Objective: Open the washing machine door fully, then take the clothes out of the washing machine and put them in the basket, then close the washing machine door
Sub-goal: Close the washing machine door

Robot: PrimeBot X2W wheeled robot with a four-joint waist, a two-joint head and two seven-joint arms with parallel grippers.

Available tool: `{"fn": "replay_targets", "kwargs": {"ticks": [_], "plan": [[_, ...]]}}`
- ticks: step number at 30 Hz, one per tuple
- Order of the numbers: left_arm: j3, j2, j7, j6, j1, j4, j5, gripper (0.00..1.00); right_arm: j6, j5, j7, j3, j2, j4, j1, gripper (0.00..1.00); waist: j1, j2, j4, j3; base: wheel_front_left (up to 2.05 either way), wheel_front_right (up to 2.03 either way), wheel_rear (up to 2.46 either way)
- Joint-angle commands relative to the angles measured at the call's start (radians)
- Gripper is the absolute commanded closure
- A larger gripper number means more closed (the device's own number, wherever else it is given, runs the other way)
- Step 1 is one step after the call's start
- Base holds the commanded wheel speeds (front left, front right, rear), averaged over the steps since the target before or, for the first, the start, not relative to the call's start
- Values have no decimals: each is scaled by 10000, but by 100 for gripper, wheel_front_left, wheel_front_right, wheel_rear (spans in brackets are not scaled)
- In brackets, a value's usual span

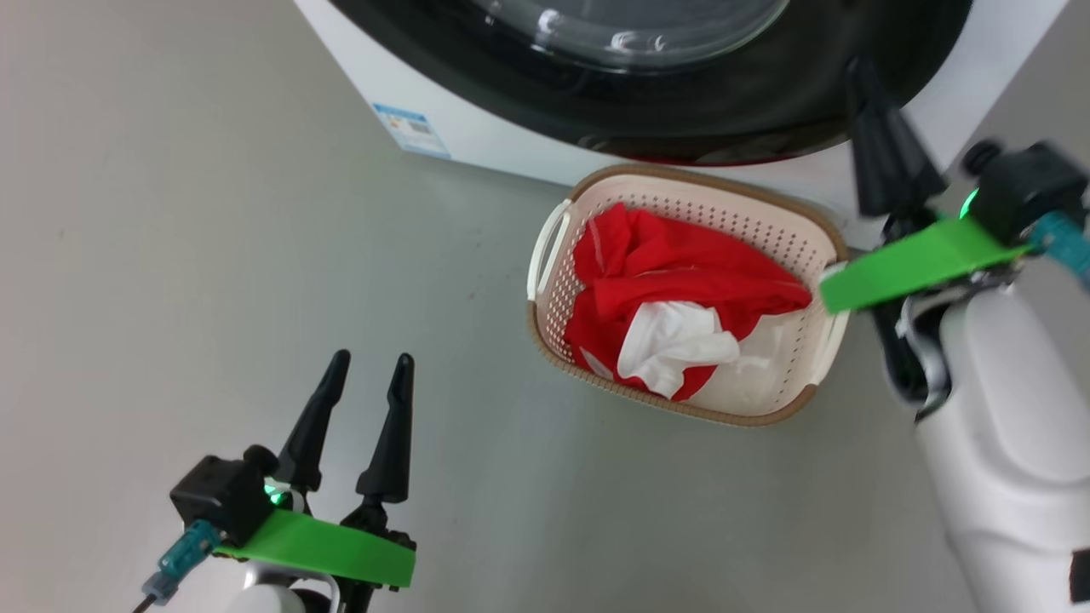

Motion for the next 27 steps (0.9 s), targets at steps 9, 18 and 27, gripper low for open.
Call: {"fn": "replay_targets", "kwargs": {"ticks": [9, 18, 27], "plan": [[620, 381, -90, -56, 428, -63, 391, 0, -11, 337, -51, 896, 250, -432, 1665, 0, 0, 0, -751, -974, 0, 0, 0], [714, 671, -90, -56, 768, -76, 503, 0, -11, 538, -51, 666, 350, -717, 3099, 0, 0, 0, -1327, -1528, 0, 0, 0], [898, 974, -90, -56, 1104, -83, 592, 0, -11, 561, -51, 232, 390, -1085, 4301, 0, 0, 0, -1942, -2021, 0, 0, 0]]}}
